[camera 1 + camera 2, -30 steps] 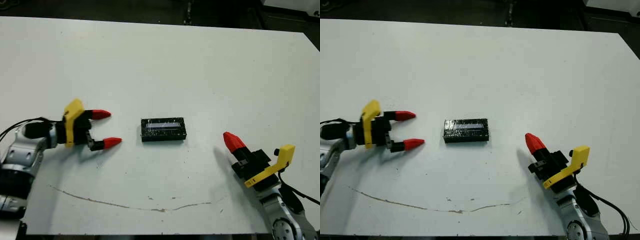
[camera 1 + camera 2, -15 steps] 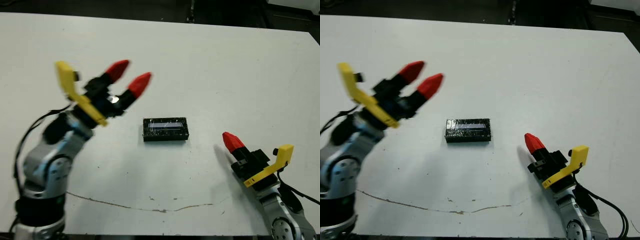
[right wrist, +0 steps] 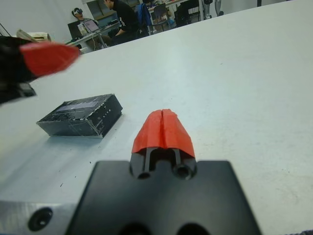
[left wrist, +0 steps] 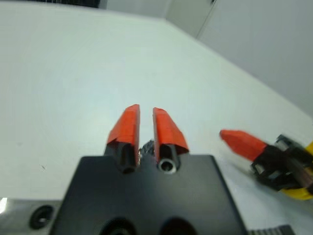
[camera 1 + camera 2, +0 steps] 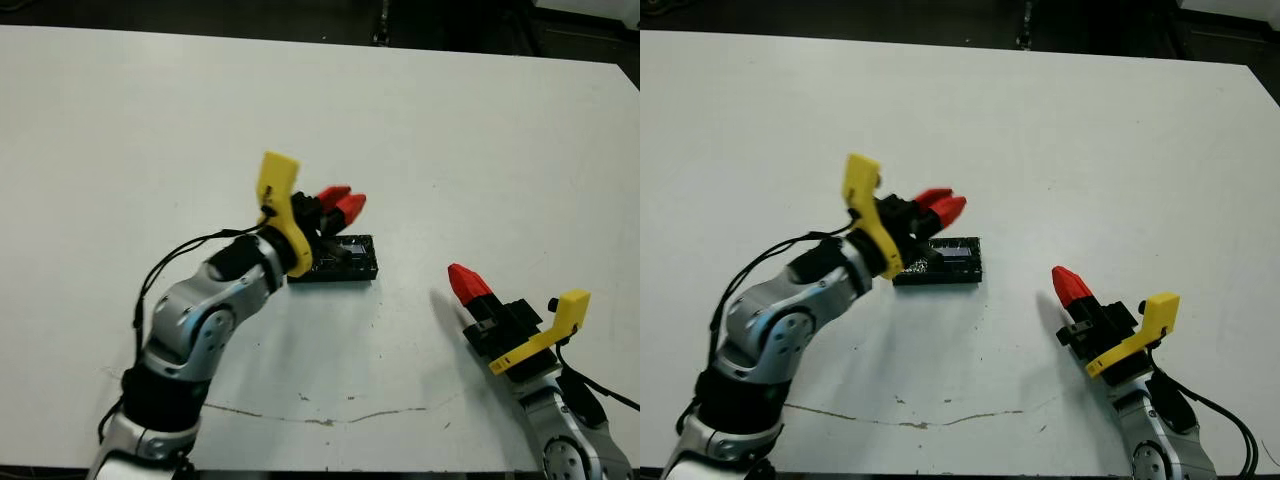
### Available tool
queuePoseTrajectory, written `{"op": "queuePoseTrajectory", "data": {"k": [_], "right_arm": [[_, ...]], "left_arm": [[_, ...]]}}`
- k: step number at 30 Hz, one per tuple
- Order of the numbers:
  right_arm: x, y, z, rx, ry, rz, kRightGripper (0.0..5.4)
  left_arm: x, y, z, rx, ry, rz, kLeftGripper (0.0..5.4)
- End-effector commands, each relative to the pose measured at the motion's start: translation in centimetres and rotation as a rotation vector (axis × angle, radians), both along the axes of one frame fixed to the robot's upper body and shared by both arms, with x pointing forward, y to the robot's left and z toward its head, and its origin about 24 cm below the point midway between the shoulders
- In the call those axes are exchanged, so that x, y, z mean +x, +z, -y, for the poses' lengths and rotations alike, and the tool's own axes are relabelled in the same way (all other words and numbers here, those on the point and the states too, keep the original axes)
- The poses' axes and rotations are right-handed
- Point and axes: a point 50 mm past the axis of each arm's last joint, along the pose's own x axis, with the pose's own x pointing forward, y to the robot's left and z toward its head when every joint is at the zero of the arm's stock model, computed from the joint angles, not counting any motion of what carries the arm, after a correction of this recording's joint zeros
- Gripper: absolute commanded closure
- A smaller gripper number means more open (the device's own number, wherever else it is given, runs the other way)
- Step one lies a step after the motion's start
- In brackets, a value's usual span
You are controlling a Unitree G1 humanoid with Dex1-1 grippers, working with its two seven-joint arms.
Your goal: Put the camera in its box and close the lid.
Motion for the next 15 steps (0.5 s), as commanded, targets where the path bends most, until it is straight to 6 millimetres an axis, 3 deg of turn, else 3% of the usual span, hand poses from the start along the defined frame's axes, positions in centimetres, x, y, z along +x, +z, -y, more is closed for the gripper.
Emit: {"op": "queuePoseTrajectory", "data": {"k": [1, 3, 15], "right_arm": [[-0.3, -0.3, 0.2, 0.005, -0.012, -0.019, 5.4], [-0.3, -0.3, 0.2, 0.002, -0.013, -0.019, 5.4], [-0.4, -0.1, 0.3, 0.002, -0.014, -0.032, 5.4]], "left_arm": [[0.0, -1.8, 0.5, 0.034, 0.015, -0.08, 5.19], [-0.1, -2.7, 0.7, 0.036, 0.021, -0.115, 5.39], [-2.4, -8.0, -0.2, 0.13, 0.04, -0.303, 5.39]]}}
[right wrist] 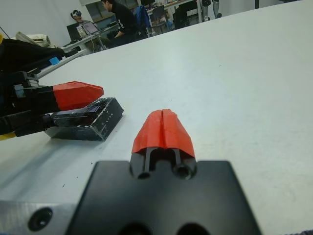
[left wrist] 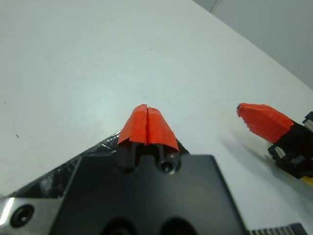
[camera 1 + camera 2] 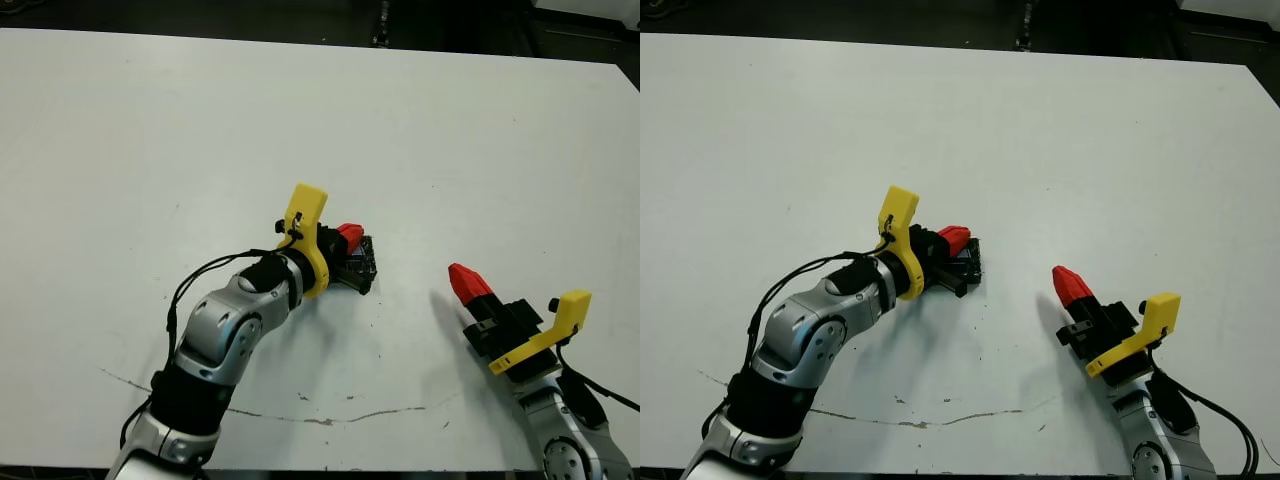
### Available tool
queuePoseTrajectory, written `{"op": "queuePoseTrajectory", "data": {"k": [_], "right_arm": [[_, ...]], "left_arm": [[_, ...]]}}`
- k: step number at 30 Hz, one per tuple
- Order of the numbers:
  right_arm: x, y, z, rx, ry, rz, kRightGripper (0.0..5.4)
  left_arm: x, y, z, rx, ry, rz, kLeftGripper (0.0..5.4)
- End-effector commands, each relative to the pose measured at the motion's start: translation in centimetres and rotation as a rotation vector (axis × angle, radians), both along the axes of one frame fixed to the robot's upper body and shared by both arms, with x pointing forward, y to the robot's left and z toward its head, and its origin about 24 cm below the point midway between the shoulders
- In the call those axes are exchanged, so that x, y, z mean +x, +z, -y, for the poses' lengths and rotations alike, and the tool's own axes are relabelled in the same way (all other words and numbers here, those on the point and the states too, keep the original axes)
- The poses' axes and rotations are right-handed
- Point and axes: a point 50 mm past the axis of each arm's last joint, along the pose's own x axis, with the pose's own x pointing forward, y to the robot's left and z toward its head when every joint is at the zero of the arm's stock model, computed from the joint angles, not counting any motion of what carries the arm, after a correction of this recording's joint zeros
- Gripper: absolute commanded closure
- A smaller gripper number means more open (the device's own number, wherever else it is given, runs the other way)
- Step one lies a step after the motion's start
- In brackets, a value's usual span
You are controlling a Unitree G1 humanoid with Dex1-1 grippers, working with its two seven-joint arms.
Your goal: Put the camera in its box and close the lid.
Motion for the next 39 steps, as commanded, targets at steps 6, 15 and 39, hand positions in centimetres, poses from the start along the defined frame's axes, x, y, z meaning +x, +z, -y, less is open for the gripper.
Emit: {"op": "queuePoseTrajectory", "data": {"k": [6, 15, 39], "right_arm": [[-0.3, -0.2, 0.3, -0.002, -0.001, -0.016, 5.4], [-0.3, -0.1, 0.3, -0.009, -0.005, -0.018, 5.4], [1.6, 3.5, -0.4, -0.006, -0.16, 0.171, 5.4]], "left_arm": [[-2.6, -6.4, -1.8, 0.12, 0.032, -0.305, 5.39], [-2.1, -4.8, -2.4, 0.026, 0.087, -0.269, 5.39], [-2.9, 1.4, -12.6, 0.081, 0.518, 0.767, 5.39]]}}
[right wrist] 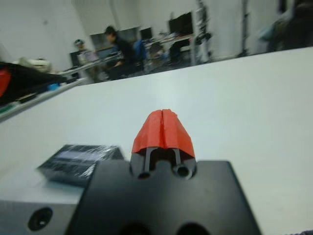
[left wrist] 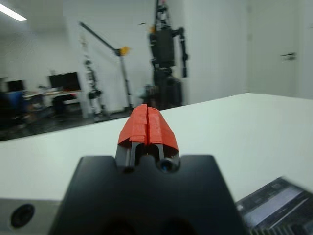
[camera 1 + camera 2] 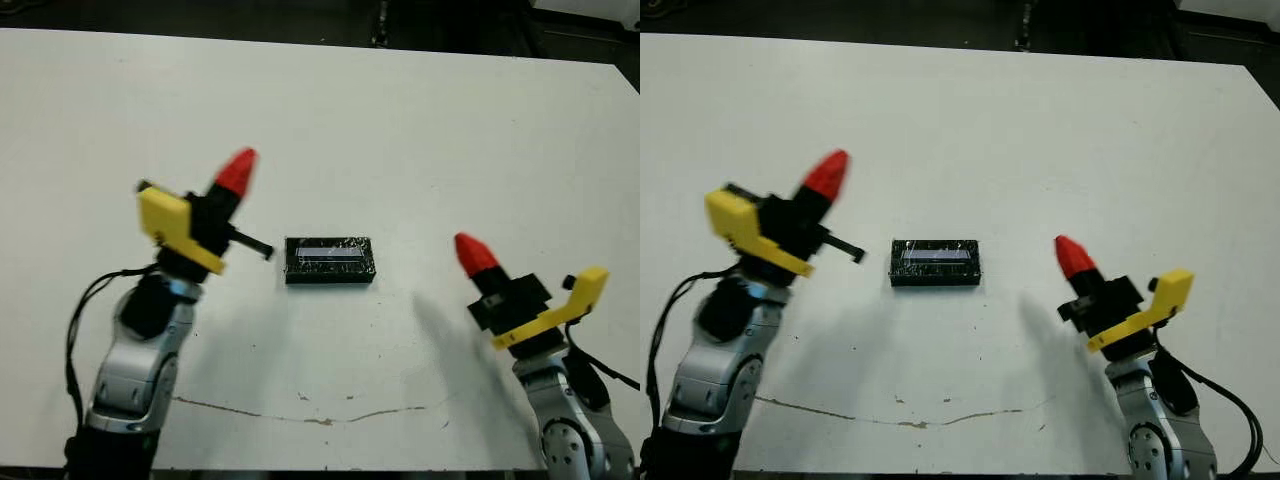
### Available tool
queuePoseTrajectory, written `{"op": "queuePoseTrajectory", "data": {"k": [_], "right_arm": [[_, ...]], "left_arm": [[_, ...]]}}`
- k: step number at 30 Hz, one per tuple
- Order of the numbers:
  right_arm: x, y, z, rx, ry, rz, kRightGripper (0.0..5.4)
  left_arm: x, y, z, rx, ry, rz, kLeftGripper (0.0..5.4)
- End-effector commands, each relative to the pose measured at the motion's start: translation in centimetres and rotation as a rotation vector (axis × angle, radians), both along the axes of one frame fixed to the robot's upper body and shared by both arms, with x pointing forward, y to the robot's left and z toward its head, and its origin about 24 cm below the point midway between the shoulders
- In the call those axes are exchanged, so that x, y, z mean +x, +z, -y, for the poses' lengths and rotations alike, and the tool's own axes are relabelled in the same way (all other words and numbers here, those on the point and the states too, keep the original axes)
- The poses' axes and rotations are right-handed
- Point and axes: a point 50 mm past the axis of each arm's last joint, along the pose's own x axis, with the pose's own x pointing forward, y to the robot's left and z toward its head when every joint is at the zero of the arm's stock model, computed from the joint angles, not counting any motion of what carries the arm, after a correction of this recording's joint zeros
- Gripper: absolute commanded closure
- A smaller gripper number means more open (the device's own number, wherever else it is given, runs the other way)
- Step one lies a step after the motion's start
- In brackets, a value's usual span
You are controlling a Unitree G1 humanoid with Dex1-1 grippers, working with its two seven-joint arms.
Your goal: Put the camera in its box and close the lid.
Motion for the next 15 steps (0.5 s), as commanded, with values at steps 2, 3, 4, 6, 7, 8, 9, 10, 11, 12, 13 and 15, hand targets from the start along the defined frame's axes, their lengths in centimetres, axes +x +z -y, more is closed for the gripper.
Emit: {"op": "queuePoseTrajectory", "data": {"k": [2, 3, 4, 6, 7, 8, 9, 10, 11, 12, 13, 15], "right_arm": [[0.0, 0.0, 0.2, -0.002, -0.047, -0.004, 5.4], [0.0, -0.1, 0.1, -0.001, -0.048, -0.009, 5.4], [0.0, -0.2, 0.1, 0.003, -0.044, -0.008, 5.4], [0.1, -0.2, 0.1, 0.004, -0.037, -0.007, 5.4], [0.1, -0.3, 0.0, 0.0, -0.038, -0.008, 5.4], [0.1, -0.3, 0.0, -0.001, -0.038, -0.011, 5.4], [0.1, -0.3, 0.0, 0.0, -0.038, -0.013, 5.4], [0.1, -0.4, -0.1, 0.004, -0.034, -0.015, 5.4], [0.1, -0.4, -0.1, 0.01, -0.03, -0.017, 5.4], [0.1, -0.4, -0.1, 0.016, -0.027, -0.02, 5.4], [0.1, -0.4, 0.0, 0.016, -0.026, -0.022, 5.4], [0.1, -0.5, 0.0, 0.016, -0.024, -0.023, 5.4]], "left_arm": [[-0.9, -3.1, -0.7, -0.042, 0.106, -0.07, 5.39], [-1.2, -3.6, -0.7, -0.055, 0.12, -0.09, 5.39], [-1.4, -4.2, -0.6, -0.067, 0.131, -0.104, 5.39], [-1.6, -5.0, -0.4, -0.085, 0.149, -0.118, 5.39], [-1.7, -5.4, -0.2, -0.096, 0.157, -0.126, 5.39], [-1.7, -5.5, -0.1, -0.1, 0.163, -0.132, 5.39], [-1.7, -5.6, 0.0, -0.099, 0.166, -0.134, 5.39], [-1.7, -5.6, 0.1, -0.096, 0.166, -0.135, 5.39], [-1.6, -5.6, 0.2, -0.093, 0.166, -0.134, 5.39], [-1.6, -5.5, 0.2, -0.091, 0.164, -0.131, 5.39], [-1.6, -5.4, 0.3, -0.089, 0.16, -0.128, 5.39], [-1.6, -5.3, 0.5, -0.091, 0.153, -0.13, 5.39]]}}
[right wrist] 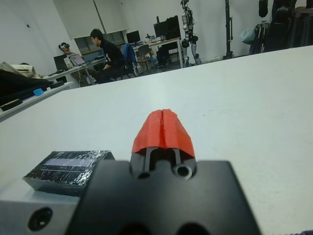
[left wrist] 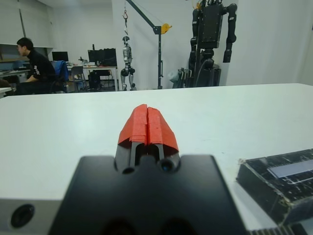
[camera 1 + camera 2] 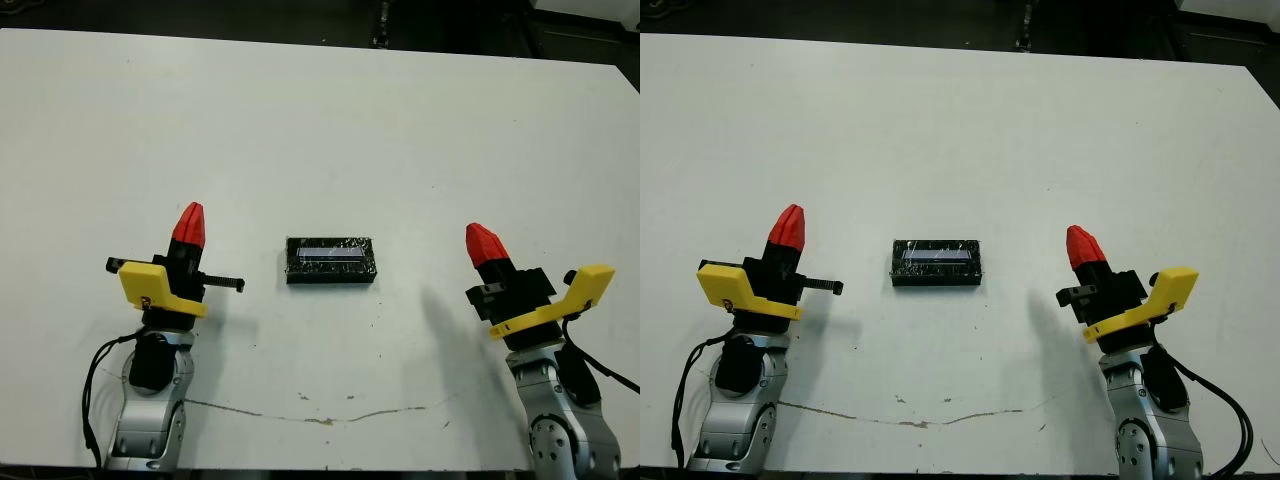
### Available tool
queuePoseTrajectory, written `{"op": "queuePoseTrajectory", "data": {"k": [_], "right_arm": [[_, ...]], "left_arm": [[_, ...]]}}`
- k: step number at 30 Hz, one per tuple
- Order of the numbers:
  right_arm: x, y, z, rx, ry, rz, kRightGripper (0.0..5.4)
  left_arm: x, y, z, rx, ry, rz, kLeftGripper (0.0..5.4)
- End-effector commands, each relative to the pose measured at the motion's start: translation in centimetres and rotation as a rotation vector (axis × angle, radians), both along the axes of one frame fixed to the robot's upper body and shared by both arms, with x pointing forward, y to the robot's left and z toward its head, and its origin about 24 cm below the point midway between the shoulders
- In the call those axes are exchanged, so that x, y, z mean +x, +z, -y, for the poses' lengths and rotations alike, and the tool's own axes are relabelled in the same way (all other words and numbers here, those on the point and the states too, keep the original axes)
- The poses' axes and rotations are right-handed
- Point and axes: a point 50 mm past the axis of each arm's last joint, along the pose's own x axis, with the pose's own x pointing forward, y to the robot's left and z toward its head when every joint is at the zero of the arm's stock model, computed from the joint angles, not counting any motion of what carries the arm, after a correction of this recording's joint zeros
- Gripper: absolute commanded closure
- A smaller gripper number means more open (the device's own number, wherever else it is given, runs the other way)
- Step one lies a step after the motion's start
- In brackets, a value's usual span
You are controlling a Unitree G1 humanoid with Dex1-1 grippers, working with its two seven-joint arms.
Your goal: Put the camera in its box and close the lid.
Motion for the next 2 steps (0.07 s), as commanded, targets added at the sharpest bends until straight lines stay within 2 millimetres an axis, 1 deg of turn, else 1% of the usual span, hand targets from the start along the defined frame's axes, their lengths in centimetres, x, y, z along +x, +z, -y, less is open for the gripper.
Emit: {"op": "queuePoseTrajectory", "data": {"k": [1, 2], "right_arm": [[-0.12, -0.37, 0.23, -0.002, 0.0, -0.02, 5.4], [-0.12, -0.39, 0.2, -0.004, 0.001, -0.022, 5.4]], "left_arm": [[-0.16, -0.72, 0.24, -0.008, -0.001, -0.041, 5.39], [-0.14, -0.73, 0.26, -0.008, -0.004, -0.044, 5.39]]}}
